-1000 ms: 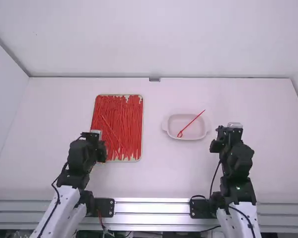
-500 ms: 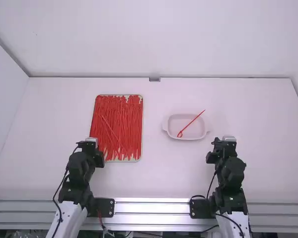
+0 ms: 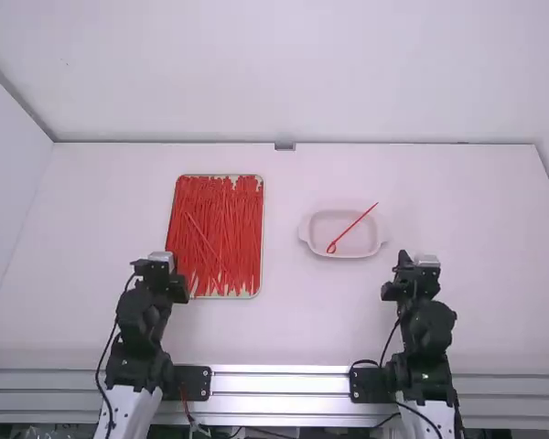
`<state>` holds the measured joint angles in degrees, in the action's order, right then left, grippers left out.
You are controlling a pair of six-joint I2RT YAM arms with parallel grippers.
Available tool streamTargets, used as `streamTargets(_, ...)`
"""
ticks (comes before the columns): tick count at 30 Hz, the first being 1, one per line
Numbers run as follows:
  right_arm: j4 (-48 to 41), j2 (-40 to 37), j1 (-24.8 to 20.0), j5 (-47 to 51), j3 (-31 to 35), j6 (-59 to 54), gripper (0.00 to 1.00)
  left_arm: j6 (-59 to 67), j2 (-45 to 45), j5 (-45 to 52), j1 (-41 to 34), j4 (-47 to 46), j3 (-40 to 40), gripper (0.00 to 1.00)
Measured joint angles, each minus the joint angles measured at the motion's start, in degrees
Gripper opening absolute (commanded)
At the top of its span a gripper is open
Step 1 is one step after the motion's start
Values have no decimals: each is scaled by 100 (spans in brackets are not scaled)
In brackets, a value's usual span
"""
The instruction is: Fasten the cable tie
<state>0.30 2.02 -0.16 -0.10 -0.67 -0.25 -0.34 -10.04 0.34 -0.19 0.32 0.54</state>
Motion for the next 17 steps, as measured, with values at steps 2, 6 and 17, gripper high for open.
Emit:
streamTargets(2,-2,-98,0,17,-2,-7,0,0,131,-2,0,0,0,0)
streamTargets(6,-2,-151,0,2,0,2,0,2,400,-2,2,0,0,0)
streamTargets(17,-2,-151,0,17,0,9,0,0,955,-2,0,0,0,0)
